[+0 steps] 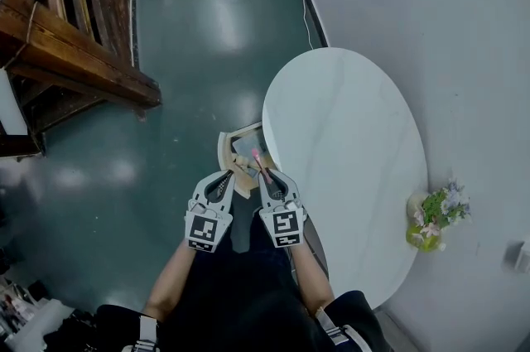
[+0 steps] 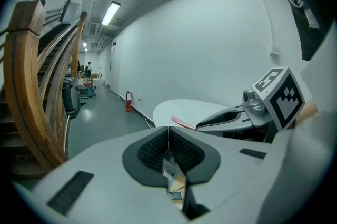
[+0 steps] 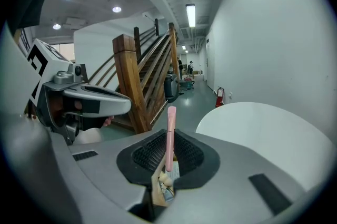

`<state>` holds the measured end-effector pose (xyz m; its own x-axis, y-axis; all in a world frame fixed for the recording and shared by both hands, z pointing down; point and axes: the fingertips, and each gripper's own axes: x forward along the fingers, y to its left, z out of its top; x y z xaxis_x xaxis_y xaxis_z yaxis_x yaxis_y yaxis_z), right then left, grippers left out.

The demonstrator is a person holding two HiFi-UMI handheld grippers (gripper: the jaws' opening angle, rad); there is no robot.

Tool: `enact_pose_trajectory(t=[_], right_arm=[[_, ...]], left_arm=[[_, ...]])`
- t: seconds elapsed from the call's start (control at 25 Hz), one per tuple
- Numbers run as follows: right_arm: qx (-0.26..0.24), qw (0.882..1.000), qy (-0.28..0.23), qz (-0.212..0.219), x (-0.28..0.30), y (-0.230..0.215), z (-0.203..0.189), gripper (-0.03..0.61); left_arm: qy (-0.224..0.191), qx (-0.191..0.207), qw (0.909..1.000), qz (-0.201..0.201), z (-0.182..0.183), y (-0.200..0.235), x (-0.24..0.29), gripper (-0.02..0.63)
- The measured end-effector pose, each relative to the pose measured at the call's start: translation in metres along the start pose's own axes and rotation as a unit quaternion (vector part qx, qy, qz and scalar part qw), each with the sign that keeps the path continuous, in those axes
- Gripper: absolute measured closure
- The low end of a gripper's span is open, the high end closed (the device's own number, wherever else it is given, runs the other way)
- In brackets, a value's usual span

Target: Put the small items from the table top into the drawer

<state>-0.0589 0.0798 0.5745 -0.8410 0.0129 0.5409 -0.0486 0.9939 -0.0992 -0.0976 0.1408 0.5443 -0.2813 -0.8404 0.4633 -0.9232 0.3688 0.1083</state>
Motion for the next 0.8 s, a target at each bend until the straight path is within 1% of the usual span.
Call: enact_pose_trajectory(t=[0.36,0.8], right_arm=[[0.021,0.999,0.032,0.008,0.018,0.001,-0.04,0.517],[0.021,0.997,0.067,0.016,0.049,0.003,-0.084,0.515]], left_arm=[[0.029,-0.012,0.9995,-0.004,-0.037,0.006,0.013,0.594],[0.055,-0.026,0.9981,-0.003,-0.079,0.014,0.029,0.594]])
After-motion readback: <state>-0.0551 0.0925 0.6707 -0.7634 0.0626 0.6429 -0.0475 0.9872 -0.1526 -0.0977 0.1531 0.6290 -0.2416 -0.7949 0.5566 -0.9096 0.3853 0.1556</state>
